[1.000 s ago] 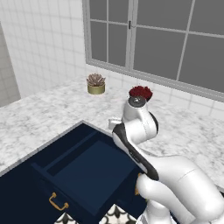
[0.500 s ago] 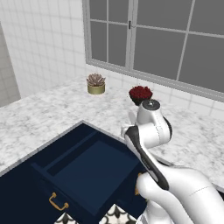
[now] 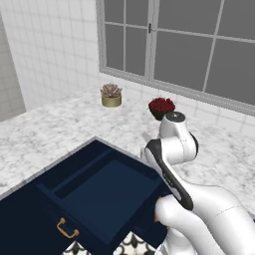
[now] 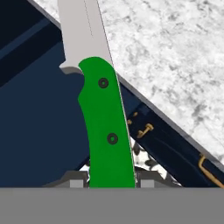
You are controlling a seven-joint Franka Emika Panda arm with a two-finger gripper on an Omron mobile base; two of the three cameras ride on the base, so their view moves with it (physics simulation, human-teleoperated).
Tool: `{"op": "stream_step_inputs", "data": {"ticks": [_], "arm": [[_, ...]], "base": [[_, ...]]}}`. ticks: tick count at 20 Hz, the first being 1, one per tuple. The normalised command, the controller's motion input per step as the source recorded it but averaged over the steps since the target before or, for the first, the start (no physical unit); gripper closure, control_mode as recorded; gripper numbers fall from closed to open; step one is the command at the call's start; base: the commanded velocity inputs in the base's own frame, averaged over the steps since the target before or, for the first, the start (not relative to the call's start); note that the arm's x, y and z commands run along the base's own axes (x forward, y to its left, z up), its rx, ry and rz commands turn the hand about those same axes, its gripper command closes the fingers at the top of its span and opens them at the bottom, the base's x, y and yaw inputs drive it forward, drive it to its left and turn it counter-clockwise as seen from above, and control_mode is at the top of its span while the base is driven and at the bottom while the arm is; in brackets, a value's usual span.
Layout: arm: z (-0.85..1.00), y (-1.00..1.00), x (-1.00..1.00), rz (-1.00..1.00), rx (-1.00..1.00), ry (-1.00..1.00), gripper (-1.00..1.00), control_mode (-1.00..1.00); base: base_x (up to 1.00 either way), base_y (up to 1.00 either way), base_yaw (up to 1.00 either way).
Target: Pick up the knife from the drawer and place it on the cutting board. Then place the meat from the plate to the cutting board.
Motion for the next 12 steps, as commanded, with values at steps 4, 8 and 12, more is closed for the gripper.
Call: {"op": "stream_step_inputs", "data": {"ticks": [4,8,12], "arm": [[0.0,0.0,0.0,0.0,0.0,0.0,1.0,1.0],[0.0,0.0,0.0,0.0,0.0,0.0,1.0,1.0],[0.0,0.0,0.0,0.0,0.0,0.0,1.0,1.0]], "base": [[-0.59,-0.01,0.07],[-0.94,0.31,0.06],[-0.71,0.82,0.09]]}}
